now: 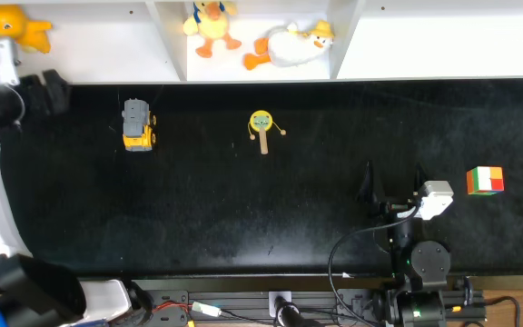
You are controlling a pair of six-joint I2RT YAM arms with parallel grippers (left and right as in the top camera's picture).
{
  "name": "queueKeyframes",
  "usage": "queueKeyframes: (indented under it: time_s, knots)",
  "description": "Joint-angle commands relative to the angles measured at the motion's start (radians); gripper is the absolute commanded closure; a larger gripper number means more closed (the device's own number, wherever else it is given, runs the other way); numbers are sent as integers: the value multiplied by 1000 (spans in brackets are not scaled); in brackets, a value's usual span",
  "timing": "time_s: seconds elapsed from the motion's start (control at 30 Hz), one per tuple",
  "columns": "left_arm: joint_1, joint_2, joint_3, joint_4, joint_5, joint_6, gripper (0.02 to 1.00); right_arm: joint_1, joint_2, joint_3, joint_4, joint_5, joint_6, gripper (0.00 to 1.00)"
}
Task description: Store Toys
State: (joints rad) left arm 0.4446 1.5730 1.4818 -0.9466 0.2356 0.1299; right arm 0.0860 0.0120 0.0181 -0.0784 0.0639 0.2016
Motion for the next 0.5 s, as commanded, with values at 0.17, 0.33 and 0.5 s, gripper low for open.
queueKeyframes:
  time_s: [0.17, 0.33, 0.5]
  knots:
    - [-235, -19, -12, -73, -19, -3, 18, 5, -8, -14, 6, 8, -7, 5]
    - [-383, -19, -85, -41, -179, -83, 23, 5, -8, -14, 6, 8, -7, 5]
    - [-431, -19, -170, 1, -187, -183, 20, 5, -8, -14, 6, 8, -7, 5]
